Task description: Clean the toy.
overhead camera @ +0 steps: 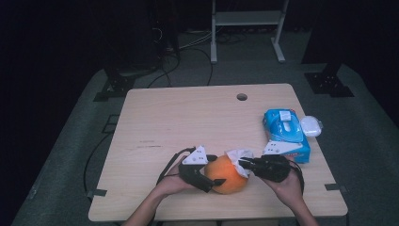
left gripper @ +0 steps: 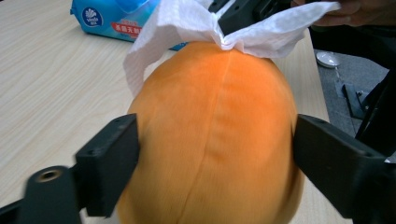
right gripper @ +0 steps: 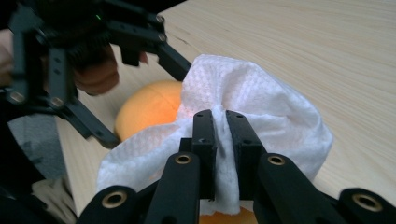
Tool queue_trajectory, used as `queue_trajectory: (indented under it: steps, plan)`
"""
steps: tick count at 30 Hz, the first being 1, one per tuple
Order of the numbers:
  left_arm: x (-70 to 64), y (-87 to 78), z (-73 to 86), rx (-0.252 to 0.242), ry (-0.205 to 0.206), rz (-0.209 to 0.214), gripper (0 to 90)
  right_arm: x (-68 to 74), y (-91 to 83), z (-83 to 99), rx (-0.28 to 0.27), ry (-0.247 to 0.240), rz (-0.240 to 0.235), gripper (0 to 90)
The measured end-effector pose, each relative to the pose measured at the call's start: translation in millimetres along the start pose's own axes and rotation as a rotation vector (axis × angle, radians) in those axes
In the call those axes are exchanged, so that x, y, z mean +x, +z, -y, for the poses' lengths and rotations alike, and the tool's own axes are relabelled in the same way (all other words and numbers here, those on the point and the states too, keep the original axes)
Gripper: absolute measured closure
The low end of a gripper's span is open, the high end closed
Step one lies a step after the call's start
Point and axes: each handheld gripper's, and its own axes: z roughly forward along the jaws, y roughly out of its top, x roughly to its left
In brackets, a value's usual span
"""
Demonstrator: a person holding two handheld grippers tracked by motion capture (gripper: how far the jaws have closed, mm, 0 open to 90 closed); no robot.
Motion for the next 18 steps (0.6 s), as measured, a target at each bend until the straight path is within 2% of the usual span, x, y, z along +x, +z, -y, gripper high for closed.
queue_trajectory:
  steps: [2,3,6,8,10,13,15,18]
  plan:
    - [3.4,0.3,2.5,0.005,-0.035,0.009,10.2,-3.1,-1.8,2.0,0.003,0.009,0.008,82.0]
    - [3.6,1.4,4.7,0.001,-0.044,0.026,13.7,-4.7,-2.6,2.5,0.002,0.018,0.009,82.0]
    - [0.2,4.0,4.4,0.015,-0.02,0.013,20.1,-6.2,-3.9,1.6,-0.002,0.034,0.013,82.0]
    - [-1.4,4.3,4.5,0.009,-0.012,0.013,21.7,-0.5,-4.7,-2.0,-0.017,0.016,0.018,82.0]
    - [-2.7,4.5,4.2,0.011,0.001,0.013,22.5,6.4,-3.7,-6.6,-0.042,0.012,-0.03,82.0]
    - [-2.5,3.2,4.9,0.014,0.003,0.016,23.5,14.1,2.1,-8.9,-0.012,-0.033,-0.022,82.0]
    - [-2.3,2.9,5.8,0.002,-0.008,0.02,24.2,9.2,1.8,-6.4,-0.01,-0.014,-0.024,82.1]
    - [-4.3,4.9,3.5,-0.004,-0.009,0.019,24.2,-0.9,-2.9,-2.2,-0.006,0.024,0.005,82.0]
